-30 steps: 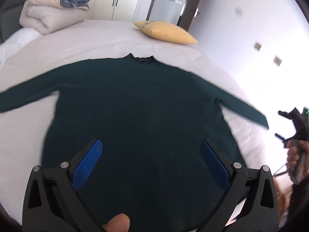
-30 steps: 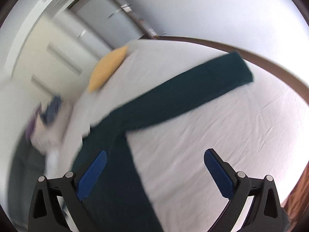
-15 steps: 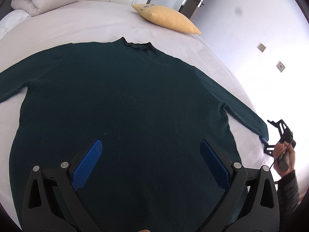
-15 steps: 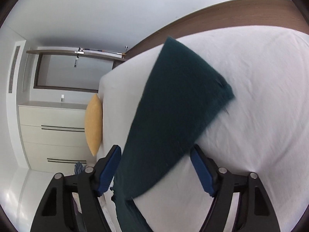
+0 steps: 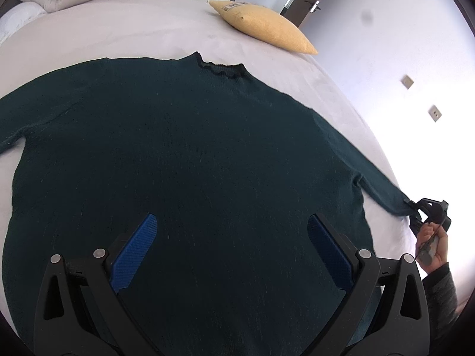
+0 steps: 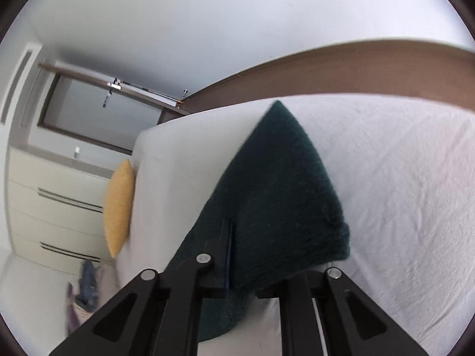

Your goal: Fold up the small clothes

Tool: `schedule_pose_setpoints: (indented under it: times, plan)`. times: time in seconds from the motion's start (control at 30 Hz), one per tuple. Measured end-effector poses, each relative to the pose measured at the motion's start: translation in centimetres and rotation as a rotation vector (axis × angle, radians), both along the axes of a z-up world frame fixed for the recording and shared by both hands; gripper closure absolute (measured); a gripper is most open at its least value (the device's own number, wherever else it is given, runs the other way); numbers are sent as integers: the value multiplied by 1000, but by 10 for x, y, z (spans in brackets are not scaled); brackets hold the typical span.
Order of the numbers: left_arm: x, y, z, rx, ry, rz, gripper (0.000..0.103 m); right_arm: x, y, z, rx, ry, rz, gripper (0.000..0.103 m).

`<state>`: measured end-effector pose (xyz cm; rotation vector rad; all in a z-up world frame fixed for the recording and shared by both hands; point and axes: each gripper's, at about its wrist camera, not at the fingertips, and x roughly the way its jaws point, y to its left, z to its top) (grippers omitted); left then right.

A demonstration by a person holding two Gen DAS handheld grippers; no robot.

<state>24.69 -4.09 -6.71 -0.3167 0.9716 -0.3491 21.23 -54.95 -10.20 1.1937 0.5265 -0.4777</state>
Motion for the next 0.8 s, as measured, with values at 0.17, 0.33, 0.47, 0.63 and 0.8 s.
schedule_pose_setpoints:
  times: [0.17,0.33,0.47,0.63,0.8]
  plan:
    - [25,18,0,-82,9,25,0,59,52,55,-249,77,186,92]
    - [53,40,2,-208,11,53,0,137,200,102,-602,95,544,93]
    - [75,60,-3,-334,40,76,0,170,338,91,-814,102,849,93]
    - [112,62,-21,-450,146,18,0,200,418,29,-796,167,1051,93]
    - [144,53,-39,-549,253,-3,0,186,429,6,-763,191,1058,89]
